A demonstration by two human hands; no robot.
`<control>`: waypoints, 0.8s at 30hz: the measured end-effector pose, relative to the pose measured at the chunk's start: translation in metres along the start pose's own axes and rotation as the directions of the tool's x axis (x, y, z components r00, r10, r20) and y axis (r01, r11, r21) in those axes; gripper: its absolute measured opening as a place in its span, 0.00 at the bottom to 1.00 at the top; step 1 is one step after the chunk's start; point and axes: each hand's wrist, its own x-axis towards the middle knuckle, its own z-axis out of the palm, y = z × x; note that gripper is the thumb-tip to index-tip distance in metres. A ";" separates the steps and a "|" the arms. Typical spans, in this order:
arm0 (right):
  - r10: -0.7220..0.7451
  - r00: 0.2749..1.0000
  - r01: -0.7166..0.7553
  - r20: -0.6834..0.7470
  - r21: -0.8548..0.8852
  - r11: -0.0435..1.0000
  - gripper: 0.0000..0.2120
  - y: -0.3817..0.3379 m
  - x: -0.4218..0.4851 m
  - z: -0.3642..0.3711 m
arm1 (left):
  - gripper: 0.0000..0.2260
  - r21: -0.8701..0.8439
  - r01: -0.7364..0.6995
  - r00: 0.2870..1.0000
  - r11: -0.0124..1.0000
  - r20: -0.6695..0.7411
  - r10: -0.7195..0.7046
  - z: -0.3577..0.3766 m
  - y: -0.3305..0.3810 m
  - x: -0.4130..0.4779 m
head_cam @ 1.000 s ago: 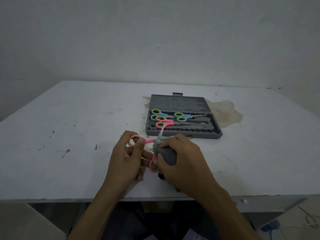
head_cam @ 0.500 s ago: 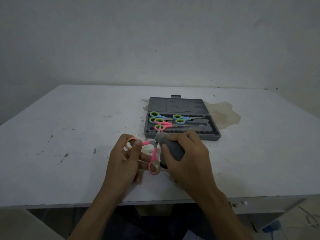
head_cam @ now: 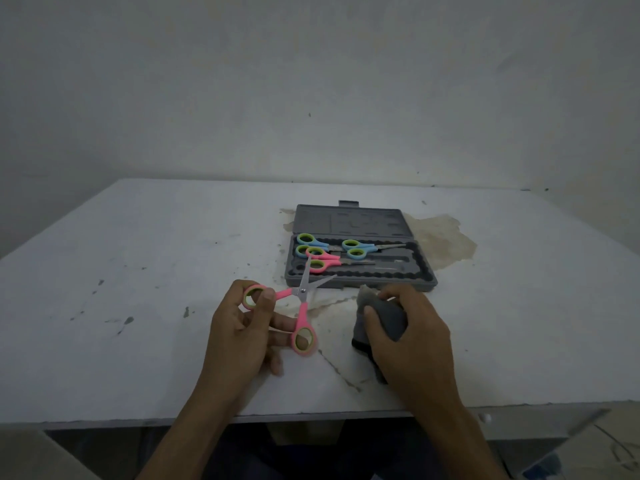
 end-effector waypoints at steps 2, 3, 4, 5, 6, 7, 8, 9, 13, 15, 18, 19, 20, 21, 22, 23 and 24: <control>0.018 0.999 -0.017 0.040 -0.029 0.999 0.13 0.003 -0.001 0.000 | 0.06 0.007 -0.033 0.999 0.999 0.023 0.033 0.001 0.002 0.001; 0.049 0.996 -0.045 0.080 -0.051 0.998 0.16 0.005 -0.002 -0.001 | 0.06 0.043 -0.066 0.997 0.997 0.035 0.065 0.001 0.001 0.001; 0.087 0.988 -0.076 0.131 -0.088 0.993 0.19 0.006 -0.002 -0.002 | 0.05 0.100 -0.109 0.993 0.989 0.048 0.105 0.001 0.000 0.002; 0.116 0.977 -0.090 0.181 -0.146 0.985 0.23 0.006 -0.003 -0.003 | 0.04 0.172 -0.166 0.985 0.971 0.067 0.157 -0.001 -0.003 0.004; 0.120 0.970 -0.079 0.212 -0.193 0.978 0.25 0.006 -0.003 -0.003 | 0.03 0.246 -0.235 0.971 0.940 0.097 0.217 -0.002 -0.005 0.006; 0.107 0.969 -0.060 0.222 -0.208 0.976 0.25 0.006 -0.003 -0.003 | 0.03 0.314 -0.300 0.953 0.900 0.130 0.273 -0.003 -0.008 0.007; 0.091 0.974 -0.052 0.210 -0.184 0.982 0.23 0.007 -0.002 -0.002 | 0.04 0.370 -0.350 0.936 0.860 0.157 0.314 -0.004 -0.010 0.007; 0.092 0.977 -0.069 0.191 -0.123 0.990 0.21 0.007 -0.001 -0.003 | 0.03 0.409 -0.380 0.925 0.829 0.173 0.339 -0.005 -0.012 0.007; 0.133 0.969 -0.158 0.210 0.108 0.981 0.16 0.004 0.008 -0.006 | 0.09 0.425 -0.429 0.903 0.797 0.235 0.360 -0.006 -0.015 0.006; 0.105 0.963 -0.154 0.249 0.188 0.970 0.15 0.003 0.011 -0.008 | 0.15 0.401 -0.433 0.899 0.808 0.263 0.351 -0.007 -0.016 0.006; 0.059 0.961 -0.131 0.270 0.256 0.958 0.17 0.005 0.012 -0.008 | 0.12 0.396 -0.441 0.893 0.806 0.288 0.347 -0.006 -0.016 0.004; 0.046 0.961 -0.119 0.273 0.256 0.959 0.18 0.006 0.011 -0.008 | 0.08 0.399 -0.434 0.896 0.808 0.289 0.338 -0.005 -0.017 0.004; 0.034 0.961 -0.109 0.275 0.261 0.959 0.18 0.008 0.011 -0.007 | 0.06 0.398 -0.421 0.901 0.815 0.285 0.326 -0.004 -0.017 0.003; 0.022 0.962 -0.097 0.273 0.265 0.959 0.18 0.010 0.010 -0.007 | 0.05 0.396 -0.404 0.908 0.825 0.283 0.309 -0.004 -0.016 0.003; 0.010 0.963 -0.084 0.271 0.263 0.961 0.18 0.011 0.009 -0.008 | 0.05 0.395 -0.388 0.914 0.833 0.283 0.291 -0.003 -0.015 0.002; -0.001 0.963 -0.070 0.271 0.253 0.965 0.18 0.012 0.008 -0.008 | 0.07 0.392 -0.378 0.917 0.839 0.285 0.280 -0.003 -0.014 0.002; -0.013 0.960 -0.054 0.278 0.235 0.970 0.18 0.012 0.008 -0.009 | 0.08 0.393 -0.375 0.918 0.840 0.287 0.275 -0.002 -0.013 0.001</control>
